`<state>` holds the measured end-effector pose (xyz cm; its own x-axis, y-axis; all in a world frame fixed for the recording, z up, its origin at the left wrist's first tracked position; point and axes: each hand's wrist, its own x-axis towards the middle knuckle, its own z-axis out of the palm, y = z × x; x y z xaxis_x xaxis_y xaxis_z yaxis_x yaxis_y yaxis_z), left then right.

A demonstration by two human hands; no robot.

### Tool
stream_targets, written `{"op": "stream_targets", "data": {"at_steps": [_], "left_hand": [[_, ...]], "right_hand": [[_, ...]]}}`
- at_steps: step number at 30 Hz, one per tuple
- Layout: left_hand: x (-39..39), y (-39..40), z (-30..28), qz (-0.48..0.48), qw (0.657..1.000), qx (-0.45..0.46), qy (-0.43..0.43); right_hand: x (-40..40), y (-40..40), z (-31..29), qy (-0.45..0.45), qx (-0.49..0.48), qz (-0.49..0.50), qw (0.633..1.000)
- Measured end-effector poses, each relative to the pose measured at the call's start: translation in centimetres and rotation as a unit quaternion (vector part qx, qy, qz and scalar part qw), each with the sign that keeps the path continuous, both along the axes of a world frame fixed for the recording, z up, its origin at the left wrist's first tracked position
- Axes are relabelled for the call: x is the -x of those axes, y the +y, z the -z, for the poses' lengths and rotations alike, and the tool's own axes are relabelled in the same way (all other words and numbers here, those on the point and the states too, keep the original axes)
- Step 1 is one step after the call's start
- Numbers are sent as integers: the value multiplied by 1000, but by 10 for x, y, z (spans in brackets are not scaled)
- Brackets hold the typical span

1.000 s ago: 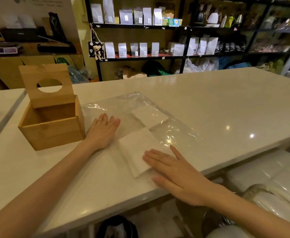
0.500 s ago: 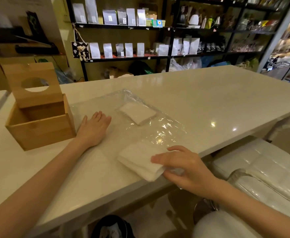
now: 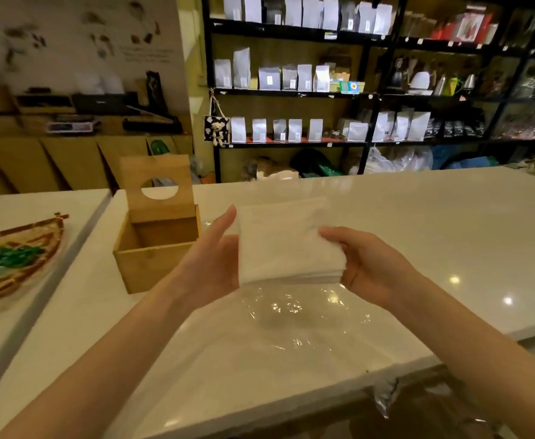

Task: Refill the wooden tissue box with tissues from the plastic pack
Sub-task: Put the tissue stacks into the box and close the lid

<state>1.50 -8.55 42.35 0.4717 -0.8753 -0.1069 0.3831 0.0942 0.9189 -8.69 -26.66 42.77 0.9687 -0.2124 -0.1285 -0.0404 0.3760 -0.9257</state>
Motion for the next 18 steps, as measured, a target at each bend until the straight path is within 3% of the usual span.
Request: {"op": "stream_targets", "data": {"at_steps": [4,9,13,18], "left_hand": [[-22,27,-12,-171,979,-103,-50],[-63,60,-23,-290,927,-213,-103],[-94,84,-31,-310,908,-255,-122],[-123,97,-33,-287,873,-373,-127]], "right_hand": [[-45,18,3,21,-35,-44,998],[-104,43,-1,44,-21,-143,989],[-151,58,-9,56,32,-202,977],[-199,63,-16,68,129,-247,958]]}}
